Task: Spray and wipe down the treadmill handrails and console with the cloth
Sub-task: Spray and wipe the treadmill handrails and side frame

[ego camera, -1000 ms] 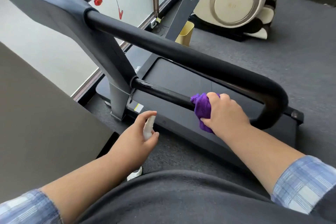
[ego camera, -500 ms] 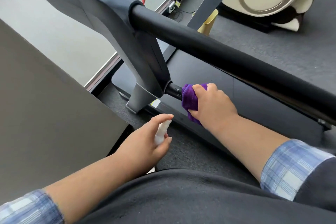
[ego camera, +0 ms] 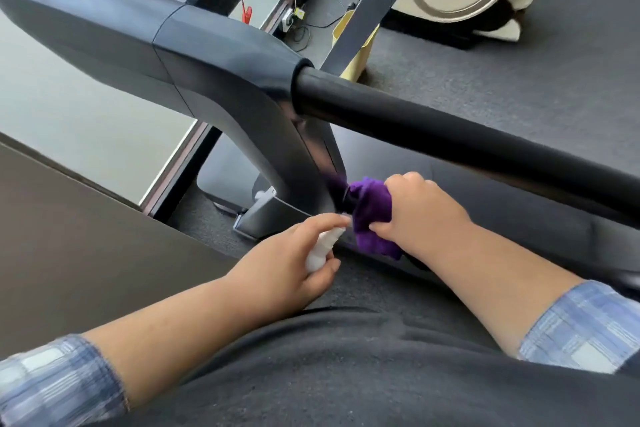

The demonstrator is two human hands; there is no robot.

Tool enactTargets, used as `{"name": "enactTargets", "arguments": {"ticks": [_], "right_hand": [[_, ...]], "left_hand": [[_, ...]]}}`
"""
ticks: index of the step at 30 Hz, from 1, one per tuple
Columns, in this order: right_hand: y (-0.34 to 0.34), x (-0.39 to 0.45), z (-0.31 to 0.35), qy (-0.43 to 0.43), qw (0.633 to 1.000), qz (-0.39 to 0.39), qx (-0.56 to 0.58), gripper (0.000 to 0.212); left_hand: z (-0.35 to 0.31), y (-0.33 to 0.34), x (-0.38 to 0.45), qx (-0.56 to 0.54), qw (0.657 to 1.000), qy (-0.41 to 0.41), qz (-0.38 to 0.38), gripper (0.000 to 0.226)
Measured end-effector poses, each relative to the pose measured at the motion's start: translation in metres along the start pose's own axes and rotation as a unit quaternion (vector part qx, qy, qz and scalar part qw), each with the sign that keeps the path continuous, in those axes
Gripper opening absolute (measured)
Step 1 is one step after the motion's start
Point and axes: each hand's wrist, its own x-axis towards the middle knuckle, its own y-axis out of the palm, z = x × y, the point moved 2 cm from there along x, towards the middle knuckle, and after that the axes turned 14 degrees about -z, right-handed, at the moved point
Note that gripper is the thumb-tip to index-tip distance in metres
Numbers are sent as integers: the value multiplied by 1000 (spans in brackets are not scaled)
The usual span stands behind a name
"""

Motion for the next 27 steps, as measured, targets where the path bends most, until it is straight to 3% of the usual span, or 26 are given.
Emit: {"name": "enactTargets", "arguments": {"ticks": [5,12,17,22,27], "right_hand": [[-10,-19,-26,62,998,12,-21,47],[6,-1,19,-23,999,-41,20,51],[13,8,39,-25,994,-48,91,55],[5,-11,10,-5,997,-37,62,32],[-8,-31,-32,49,999,-23,5,26]], "left_hand": [[11,0,10,-18,999,29,16,55],[26,-14,8,-18,999,30,24,52],[24,-20,3,-6,998,40,41,52],[18,-21,5,-7,998,58,29,53],[18,-15,3,-34,997,69,32,52]]}}
